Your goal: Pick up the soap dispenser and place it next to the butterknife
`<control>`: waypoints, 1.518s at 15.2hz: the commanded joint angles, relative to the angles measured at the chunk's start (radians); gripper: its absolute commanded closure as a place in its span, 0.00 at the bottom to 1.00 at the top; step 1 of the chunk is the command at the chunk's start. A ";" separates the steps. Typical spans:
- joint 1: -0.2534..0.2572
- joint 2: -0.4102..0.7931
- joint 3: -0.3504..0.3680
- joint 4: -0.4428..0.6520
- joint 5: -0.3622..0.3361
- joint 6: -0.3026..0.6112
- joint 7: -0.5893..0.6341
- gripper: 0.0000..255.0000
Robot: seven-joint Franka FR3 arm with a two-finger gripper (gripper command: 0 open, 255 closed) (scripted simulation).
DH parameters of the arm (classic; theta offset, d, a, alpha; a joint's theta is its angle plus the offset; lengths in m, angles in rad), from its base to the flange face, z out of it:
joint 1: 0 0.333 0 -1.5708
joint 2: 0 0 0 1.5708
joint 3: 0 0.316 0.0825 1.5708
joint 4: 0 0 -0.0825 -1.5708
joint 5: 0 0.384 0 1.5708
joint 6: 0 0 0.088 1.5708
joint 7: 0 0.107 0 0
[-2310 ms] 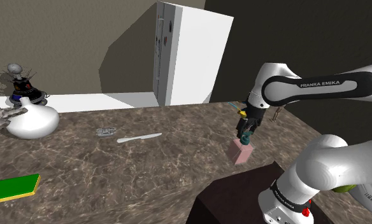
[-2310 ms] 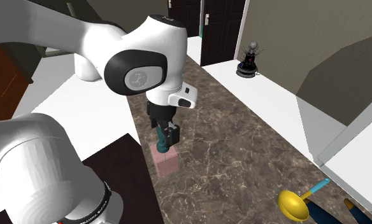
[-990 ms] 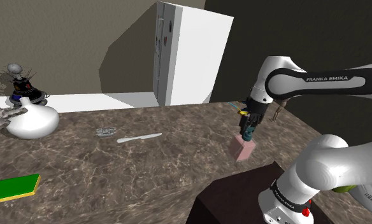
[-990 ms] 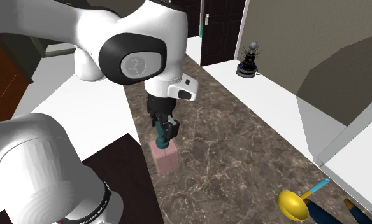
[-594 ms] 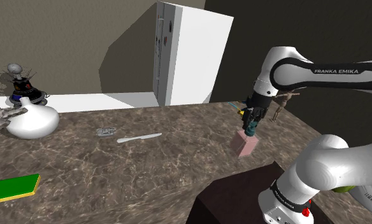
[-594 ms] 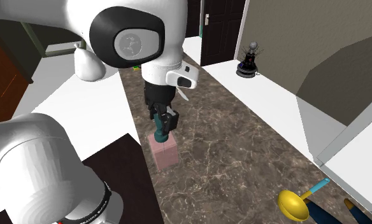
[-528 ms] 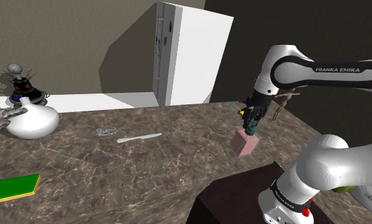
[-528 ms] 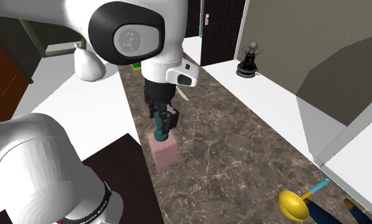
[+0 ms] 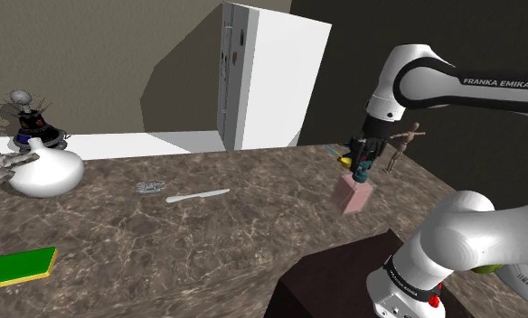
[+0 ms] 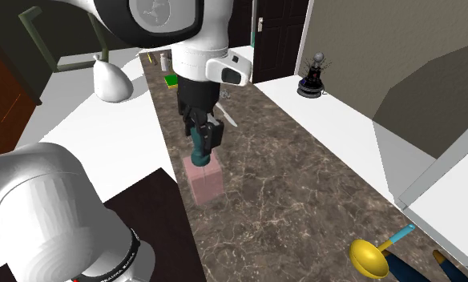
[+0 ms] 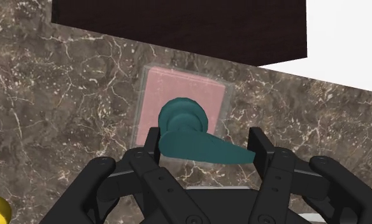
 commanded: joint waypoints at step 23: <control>0.014 0.051 0.016 0.352 0.018 -0.301 0.018 1.00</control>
